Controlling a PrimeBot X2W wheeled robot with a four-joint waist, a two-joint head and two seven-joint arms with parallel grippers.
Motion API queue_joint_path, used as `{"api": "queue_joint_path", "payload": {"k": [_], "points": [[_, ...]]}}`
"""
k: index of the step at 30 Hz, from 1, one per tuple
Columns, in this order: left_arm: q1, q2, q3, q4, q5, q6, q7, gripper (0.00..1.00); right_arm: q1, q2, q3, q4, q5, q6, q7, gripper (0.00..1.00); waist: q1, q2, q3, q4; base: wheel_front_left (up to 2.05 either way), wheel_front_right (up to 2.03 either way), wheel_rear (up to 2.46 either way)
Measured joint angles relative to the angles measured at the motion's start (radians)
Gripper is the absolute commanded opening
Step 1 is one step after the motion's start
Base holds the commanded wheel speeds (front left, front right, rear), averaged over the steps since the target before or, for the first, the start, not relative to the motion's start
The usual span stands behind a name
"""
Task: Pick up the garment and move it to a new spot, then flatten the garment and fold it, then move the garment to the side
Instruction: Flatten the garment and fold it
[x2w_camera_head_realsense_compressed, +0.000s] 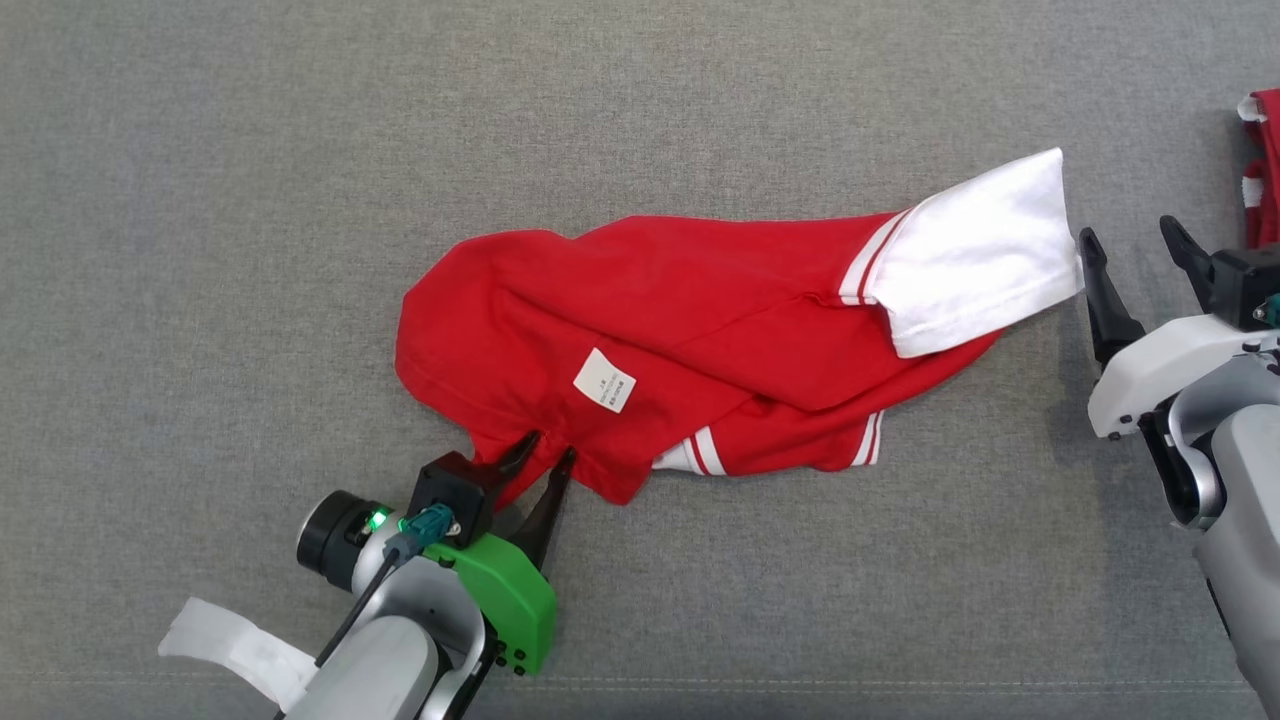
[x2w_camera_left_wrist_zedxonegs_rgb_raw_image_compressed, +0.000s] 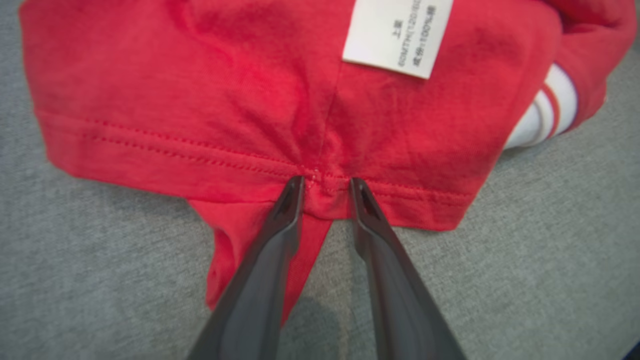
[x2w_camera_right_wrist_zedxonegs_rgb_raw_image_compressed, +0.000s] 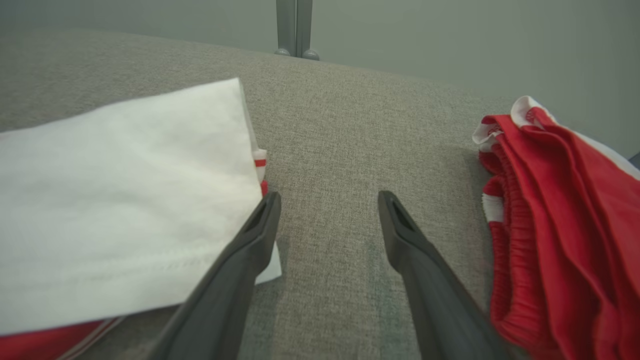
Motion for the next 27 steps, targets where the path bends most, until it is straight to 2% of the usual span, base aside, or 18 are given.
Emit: {"api": "queue_joint_path", "payload": {"k": [3,5,7,10,11,19,27], "points": [[-0.013,-0.002,-0.004,0.013,0.001,0.000,0.000,0.46,-0.010,0.001,0.000,0.006,0.000,0.000,-0.007,1.00,0.0000,0.0000,0.002,0.001,0.00,0.00,0.00],[-0.014,-0.006,-0.008,0.018,0.002,-0.001,0.000,0.42,-0.011,0.001,0.000,0.011,0.000,0.000,-0.007,1.00,0.0000,0.0000,0.003,0.001,0.00,0.00,0.00],[-0.017,-0.010,-0.010,0.022,0.004,-0.001,0.000,0.33,-0.011,0.001,0.000,0.016,0.000,0.000,-0.009,1.00,0.0000,0.0000,0.004,0.000,0.00,0.00,0.00],[-0.025,-0.015,-0.013,0.030,0.004,-0.004,0.000,0.13,-0.015,0.002,0.000,0.025,0.000,0.000,-0.016,1.00,0.0000,0.0000,0.004,0.000,0.00,0.00,0.00],[-0.028,-0.017,-0.014,0.033,0.004,-0.005,0.000,0.00,-0.016,0.002,0.000,0.027,0.000,0.000,-0.016,1.00,0.0000,0.0000,0.004,0.000,0.00,0.00,0.00],[-0.030,-0.020,-0.016,0.034,0.004,-0.010,-0.001,0.00,-0.024,0.002,0.000,0.058,0.000,0.000,-0.025,1.00,0.0000,0.0000,-0.001,0.006,0.00,0.00,0.00],[-0.030,-0.021,-0.018,-0.028,0.001,-0.022,0.000,0.00,-0.023,0.004,0.000,0.095,0.008,0.002,-0.025,1.00,0.0000,0.0000,-0.013,0.036,0.00,0.00,0.00]]}}
